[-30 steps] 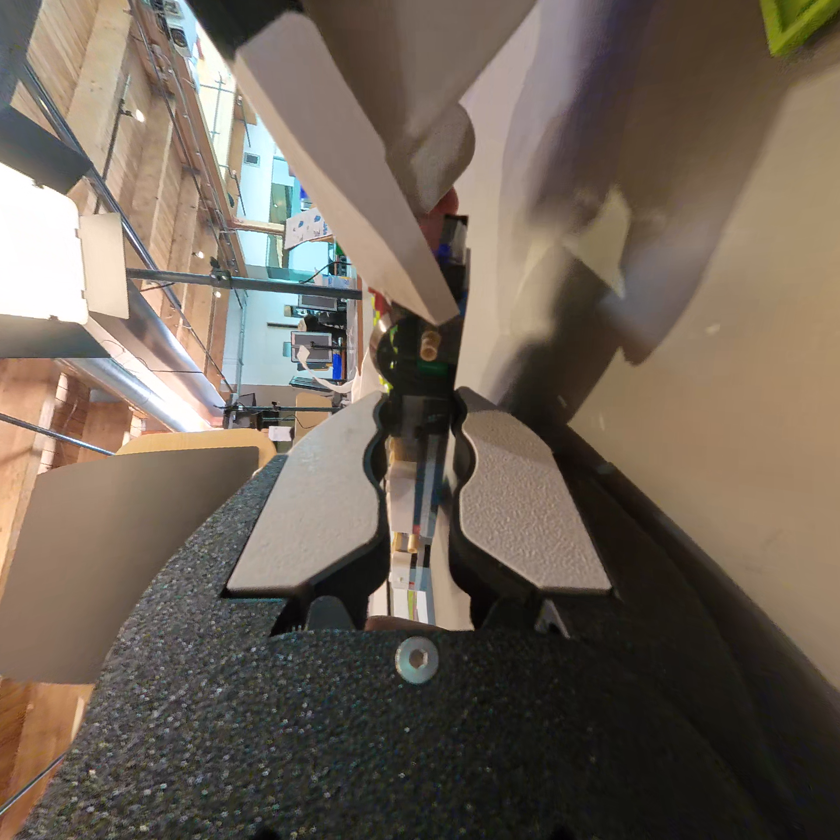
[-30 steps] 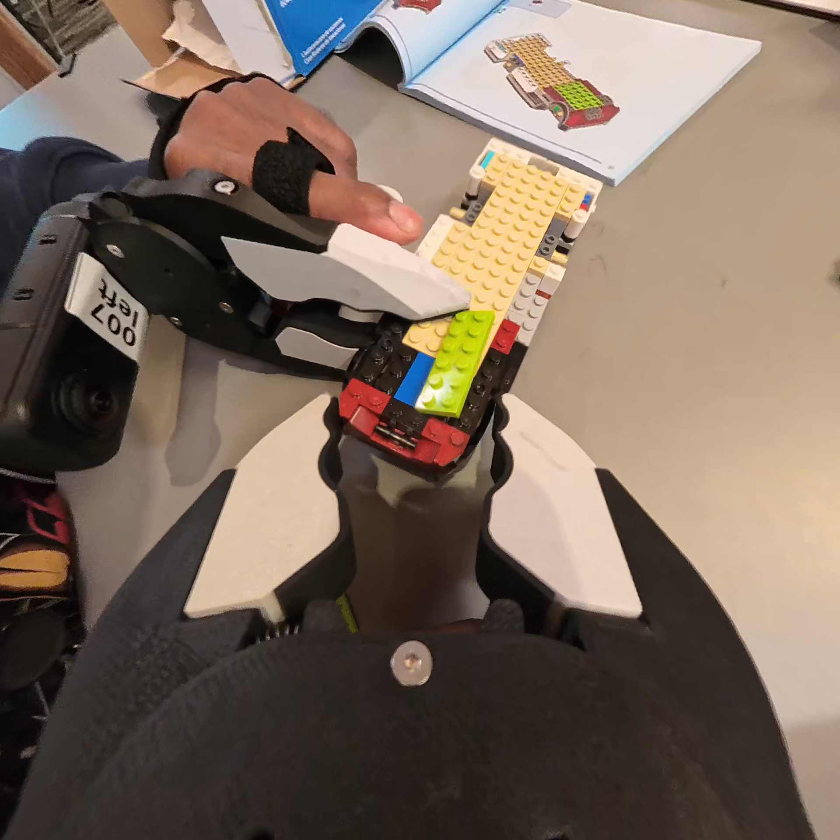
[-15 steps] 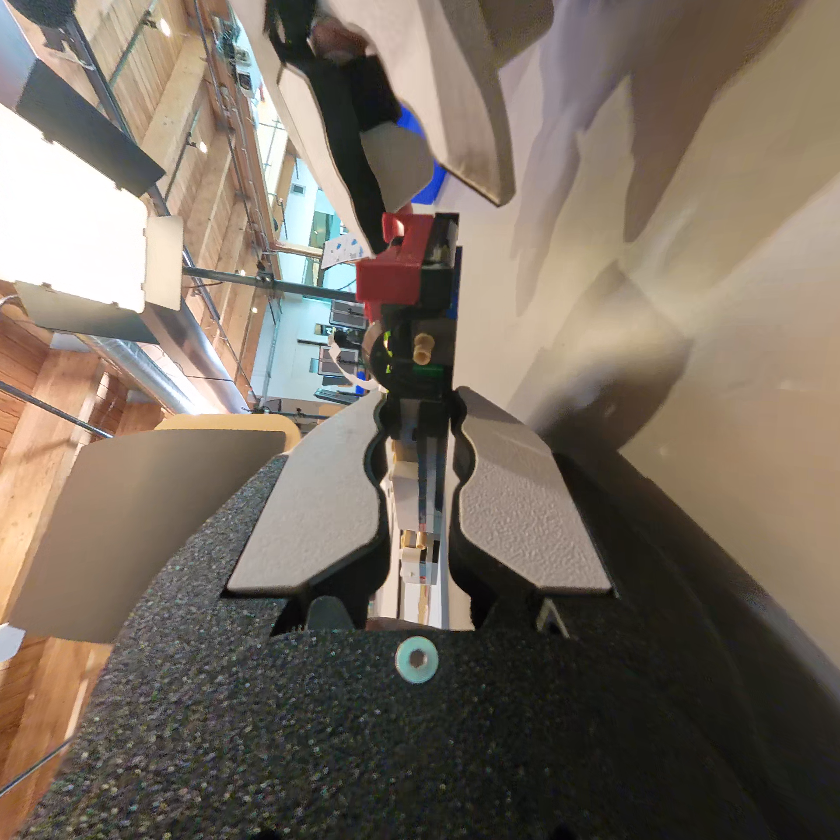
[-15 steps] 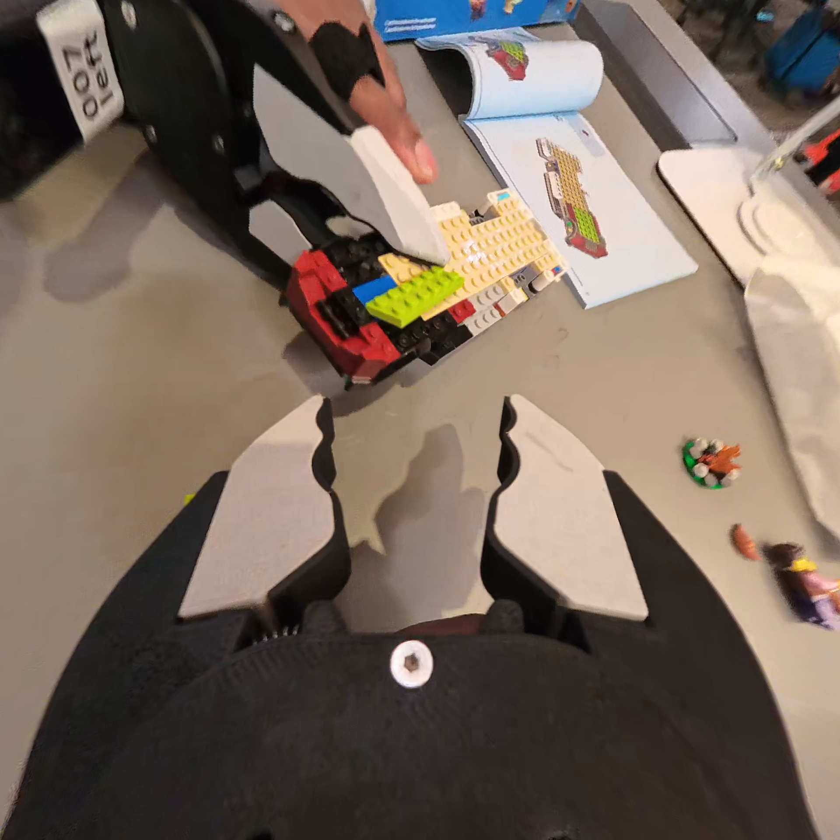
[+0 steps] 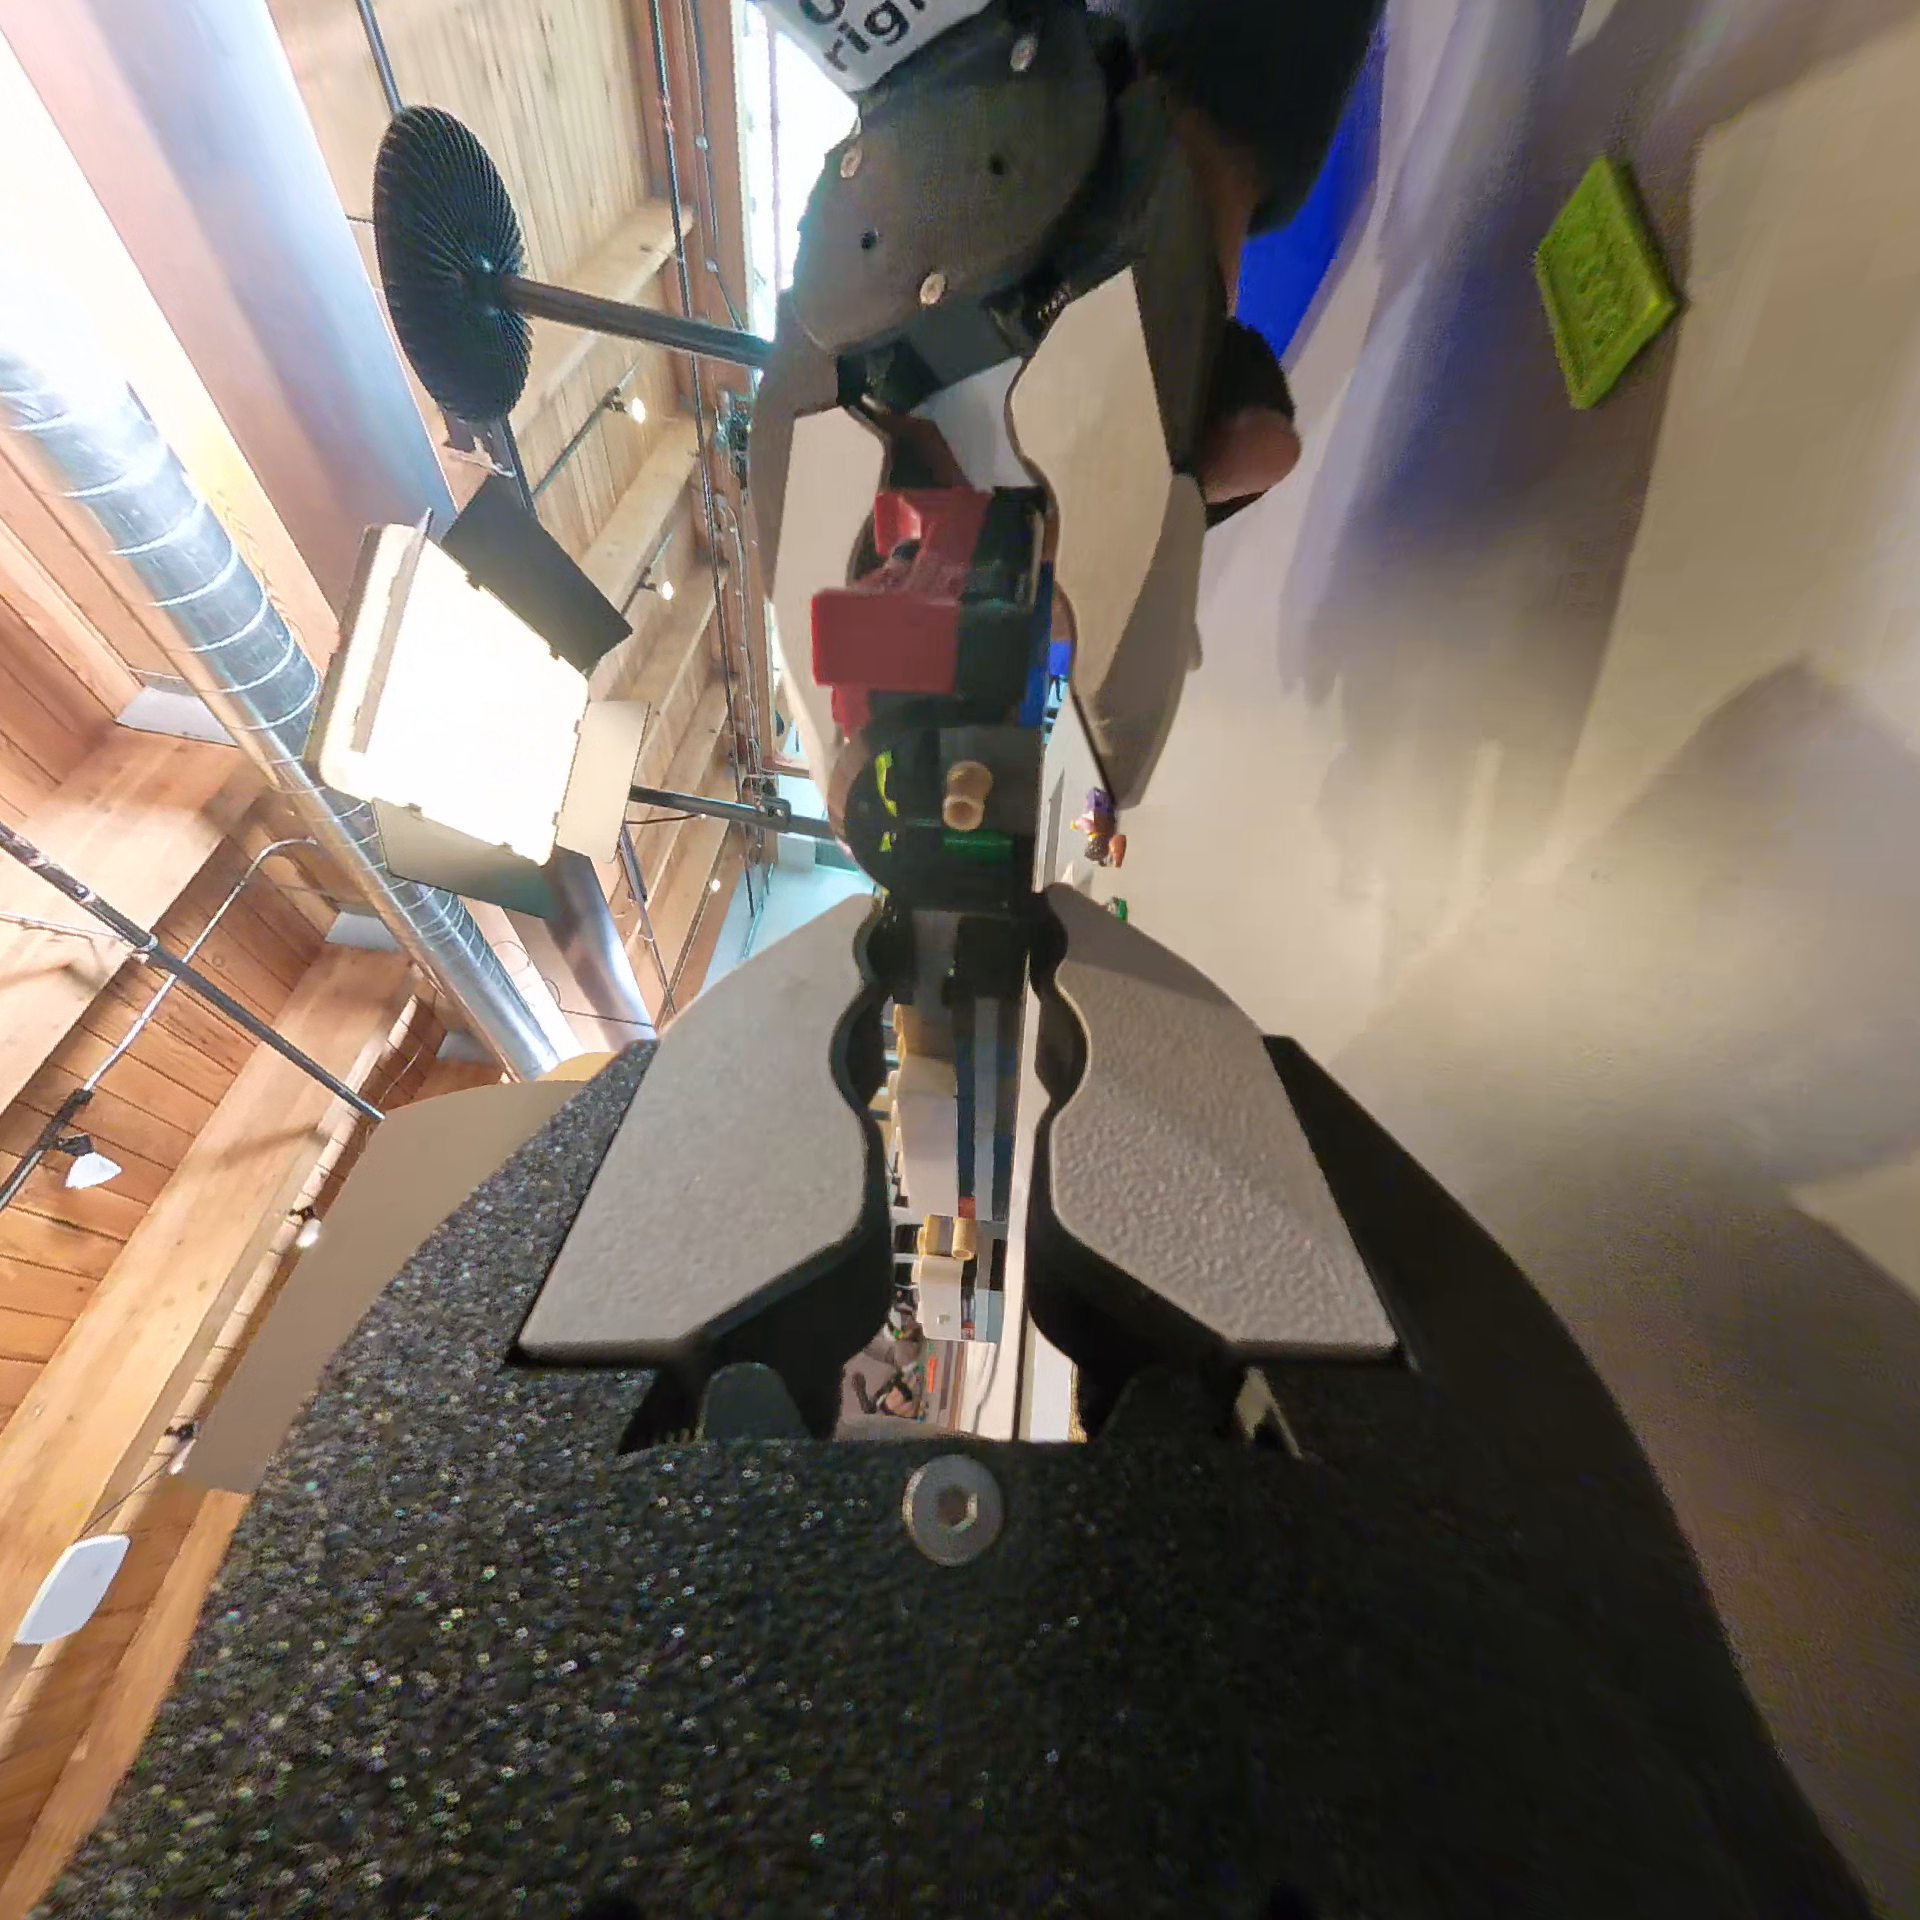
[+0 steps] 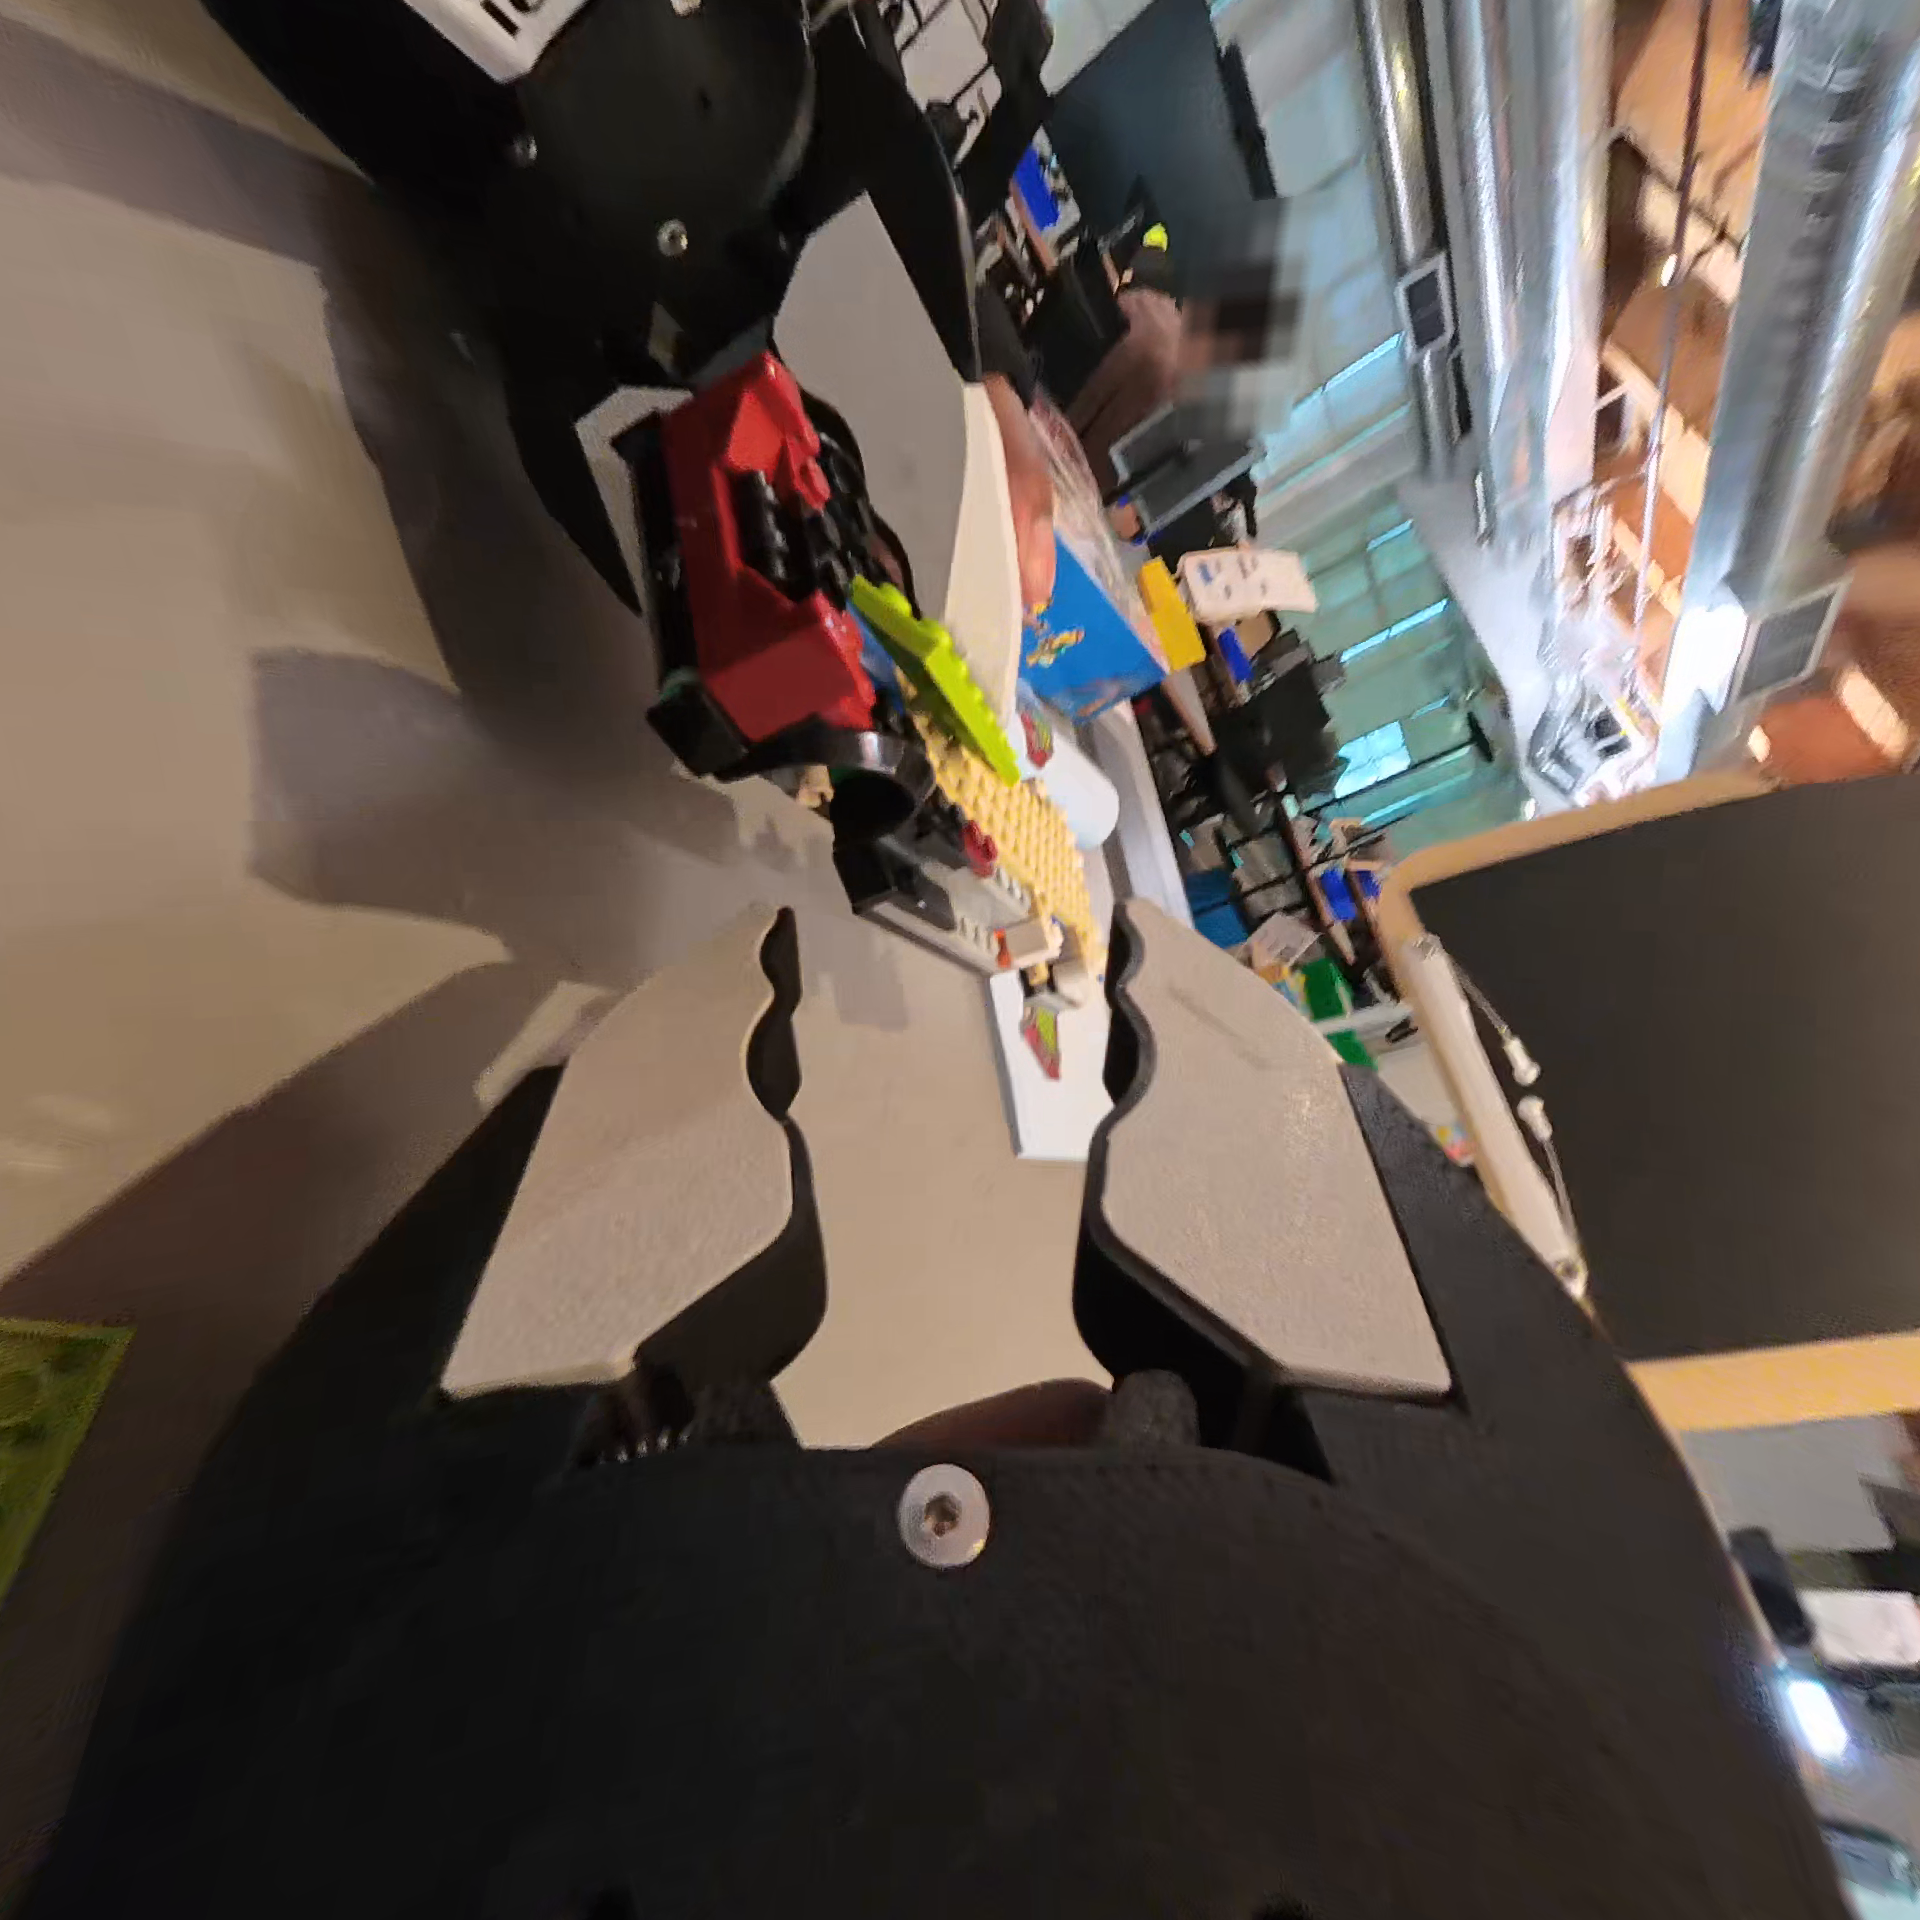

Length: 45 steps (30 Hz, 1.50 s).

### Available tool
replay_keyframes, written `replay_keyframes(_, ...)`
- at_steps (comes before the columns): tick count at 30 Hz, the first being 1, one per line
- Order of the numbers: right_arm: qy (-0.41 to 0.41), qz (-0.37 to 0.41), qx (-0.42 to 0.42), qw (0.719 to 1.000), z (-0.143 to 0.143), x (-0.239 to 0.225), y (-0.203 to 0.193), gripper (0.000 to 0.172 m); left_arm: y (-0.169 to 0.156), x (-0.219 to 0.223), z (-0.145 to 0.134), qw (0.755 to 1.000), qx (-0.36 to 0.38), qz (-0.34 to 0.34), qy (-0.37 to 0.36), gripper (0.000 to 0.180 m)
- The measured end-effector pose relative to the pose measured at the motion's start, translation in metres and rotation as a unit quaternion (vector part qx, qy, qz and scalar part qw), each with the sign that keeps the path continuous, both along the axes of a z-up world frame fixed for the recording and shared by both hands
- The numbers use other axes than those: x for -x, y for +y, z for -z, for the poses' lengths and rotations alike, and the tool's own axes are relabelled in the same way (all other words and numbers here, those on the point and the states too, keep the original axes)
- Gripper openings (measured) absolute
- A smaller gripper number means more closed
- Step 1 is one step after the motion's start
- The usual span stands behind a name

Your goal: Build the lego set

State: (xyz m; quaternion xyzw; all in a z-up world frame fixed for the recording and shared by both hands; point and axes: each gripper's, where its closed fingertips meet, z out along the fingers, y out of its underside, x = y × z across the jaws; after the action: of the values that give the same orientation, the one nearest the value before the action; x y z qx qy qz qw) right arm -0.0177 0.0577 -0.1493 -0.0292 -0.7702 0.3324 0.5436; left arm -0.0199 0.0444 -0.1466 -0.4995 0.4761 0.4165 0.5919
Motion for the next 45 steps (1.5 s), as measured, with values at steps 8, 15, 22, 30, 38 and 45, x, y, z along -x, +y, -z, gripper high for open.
replay_keyframes(8, 0.033, -0.049, -0.04, 0.997, 0.005, 0.01, -0.021, 0.046, -0.003, -0.013, 0.001, 1.0, 0.001, 0.027, 0.012, 0.025)
replay_keyframes(15, 0.108, -0.015, -0.051, 0.993, 0.004, 0.015, -0.018, 0.024, -0.002, -0.012, -0.001, 0.999, 0.003, 0.036, -0.011, 0.025)
replay_keyframes(22, 0.121, 0.003, -0.032, 0.992, -0.001, 0.017, -0.012, 0.024, 0.002, 0.0, -0.01, 0.996, 0.0, 0.016, -0.085, 0.036)
replay_keyframes(30, 0.168, 0.006, -0.075, 0.983, -0.004, 0.016, -0.016, 0.023, 0.006, 0.011, -0.007, 0.993, 0.018, 0.003, -0.118, 0.052)
replay_keyframes(38, 0.224, 0.005, -0.127, 0.966, -0.009, 0.01, -0.023, 0.023, 0.004, -0.006, -0.003, 0.994, 0.033, 0.023, -0.101, 0.042)
replay_keyframes(45, 0.241, 0.032, -0.133, 0.961, -0.015, 0.014, -0.014, 0.025, 0.009, 0.001, -0.006, 0.998, -0.001, -0.014, -0.059, 0.027)
